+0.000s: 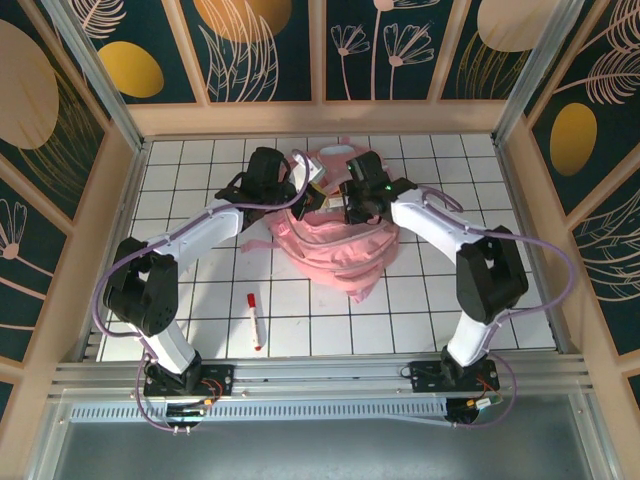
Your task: Pack books, pencil case, and school supplies into a backpack
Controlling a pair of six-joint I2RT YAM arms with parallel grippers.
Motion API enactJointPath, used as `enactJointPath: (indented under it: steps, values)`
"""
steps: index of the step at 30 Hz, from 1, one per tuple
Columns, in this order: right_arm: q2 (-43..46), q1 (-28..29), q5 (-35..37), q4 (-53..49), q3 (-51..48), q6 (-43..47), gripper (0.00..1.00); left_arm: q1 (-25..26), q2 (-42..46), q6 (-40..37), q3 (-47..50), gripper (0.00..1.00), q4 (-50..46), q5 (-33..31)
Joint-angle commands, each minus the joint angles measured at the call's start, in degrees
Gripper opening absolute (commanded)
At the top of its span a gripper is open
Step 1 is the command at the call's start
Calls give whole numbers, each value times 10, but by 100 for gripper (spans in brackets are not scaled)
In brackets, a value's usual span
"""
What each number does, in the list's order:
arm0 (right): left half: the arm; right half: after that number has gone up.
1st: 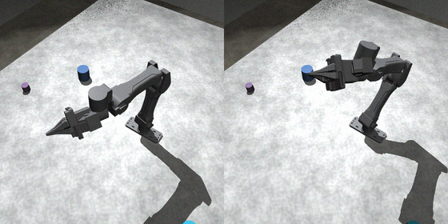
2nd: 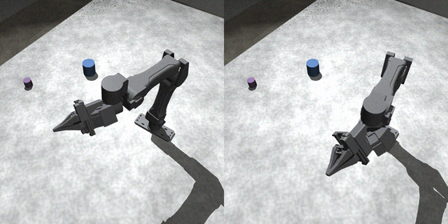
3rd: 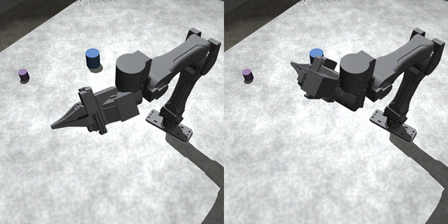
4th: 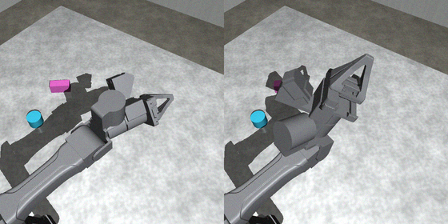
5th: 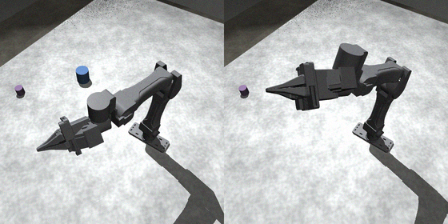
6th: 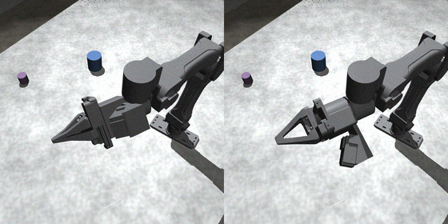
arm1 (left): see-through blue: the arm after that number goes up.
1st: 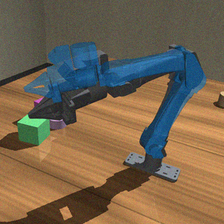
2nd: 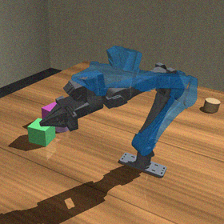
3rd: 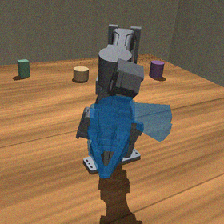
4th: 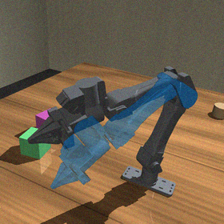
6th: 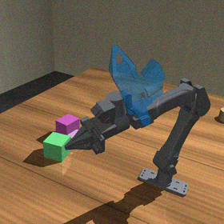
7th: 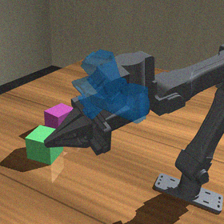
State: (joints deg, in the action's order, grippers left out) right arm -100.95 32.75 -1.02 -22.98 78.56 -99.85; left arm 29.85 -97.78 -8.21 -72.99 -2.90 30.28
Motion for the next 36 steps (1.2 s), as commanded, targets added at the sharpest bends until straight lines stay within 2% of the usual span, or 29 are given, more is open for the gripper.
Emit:
enactJointPath:
  steps: [1,7,9,10,14,18,21,23,25,28,32,36]
  values:
    - [-21,-2,22,39,46,25,62,6,7,17,-33,0,40,60]
    - [25,-11,34,44,-5,72,74,6,5,25,-43,0,48,50]
    - [57,-10,22,66,-36,88,75,6,1,26,-45,0,49,47]
    - [79,-26,8,60,-48,90,75,6,-1,27,-46,0,49,42]
    - [166,-26,1,23,-84,133,74,5,-14,23,-47,0,48,18]
    - [254,-19,13,-28,-137,232,73,3,-30,7,-57,0,39,6]
    - [315,-8,17,-35,-188,384,74,-4,-41,5,-67,0,34,2]
    - [355,23,-10,18,-237,516,72,-12,-51,11,-75,0,35,5]
    - [378,62,-84,84,-275,624,67,-21,-63,18,-88,0,32,11]
    - [357,153,-160,128,-283,771,66,-33,-71,19,-103,0,26,20]
    - [237,278,-158,109,-221,922,69,-50,-66,17,-94,0,29,23]
    - [84,378,-116,85,-128,1044,77,-71,-68,28,-77,0,32,39]
